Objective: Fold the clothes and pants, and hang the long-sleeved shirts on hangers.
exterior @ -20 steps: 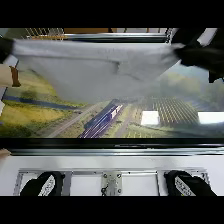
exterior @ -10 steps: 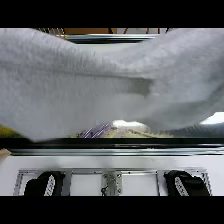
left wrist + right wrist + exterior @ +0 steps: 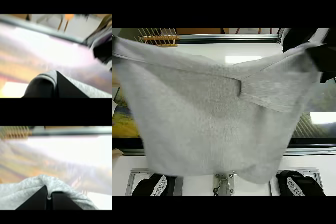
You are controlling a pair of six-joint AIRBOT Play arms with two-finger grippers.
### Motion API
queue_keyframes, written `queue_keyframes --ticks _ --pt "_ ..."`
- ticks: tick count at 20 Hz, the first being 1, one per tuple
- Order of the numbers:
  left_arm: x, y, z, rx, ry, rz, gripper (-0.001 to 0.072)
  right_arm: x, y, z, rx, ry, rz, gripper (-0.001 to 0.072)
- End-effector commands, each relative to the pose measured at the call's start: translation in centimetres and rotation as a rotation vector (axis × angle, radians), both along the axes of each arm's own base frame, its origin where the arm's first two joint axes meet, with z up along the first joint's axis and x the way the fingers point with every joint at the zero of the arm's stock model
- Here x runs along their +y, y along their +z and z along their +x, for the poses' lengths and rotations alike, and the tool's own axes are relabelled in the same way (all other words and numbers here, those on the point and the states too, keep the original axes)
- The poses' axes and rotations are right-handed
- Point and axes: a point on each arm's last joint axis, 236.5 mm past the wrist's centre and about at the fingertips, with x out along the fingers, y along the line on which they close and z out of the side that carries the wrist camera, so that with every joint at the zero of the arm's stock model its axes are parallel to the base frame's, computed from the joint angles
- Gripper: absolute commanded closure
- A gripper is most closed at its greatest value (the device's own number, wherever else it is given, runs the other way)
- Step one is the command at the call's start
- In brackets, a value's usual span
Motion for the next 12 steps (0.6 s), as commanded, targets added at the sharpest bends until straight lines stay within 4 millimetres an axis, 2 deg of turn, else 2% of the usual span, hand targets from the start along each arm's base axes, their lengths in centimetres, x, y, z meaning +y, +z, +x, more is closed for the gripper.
queue_keyframes --ticks 1,2,4,5,6,8,10,12 --pt "0.0 -16.6 6.5 0.429 -0.065 -0.098 0.0698 1.1 -13.4 5.2 0.411 0.073 0.010 0.0693" --pt "-0.1 -20.6 7.9 0.509 -0.068 -0.120 0.0698 1.2 -17.4 7.0 0.498 0.076 0.019 0.0693" --pt "-0.8 -27.2 10.4 0.628 -0.079 -0.149 0.0699 0.9 -23.9 10.6 0.582 0.047 0.033 0.0694" --pt "-1.4 -29.6 11.7 0.662 -0.089 -0.161 0.0699 0.6 -26.3 12.1 0.600 0.032 0.036 0.0693" --pt "-2.1 -31.0 12.9 0.676 -0.098 -0.180 0.0698 0.4 -28.2 13.2 0.618 0.018 0.040 0.0693" --pt "-2.8 -32.7 15.0 0.678 -0.108 -0.183 0.0698 0.0 -30.6 15.4 0.621 -0.009 0.045 0.0694" --pt "-2.9 -32.9 16.7 0.666 -0.117 -0.188 0.0698 -0.9 -30.9 17.2 0.575 -0.049 0.045 0.0693" --pt "-2.2 -32.3 17.5 0.652 -0.108 -0.192 0.0698 -2.4 -30.4 18.0 0.530 -0.086 0.014 0.0693"
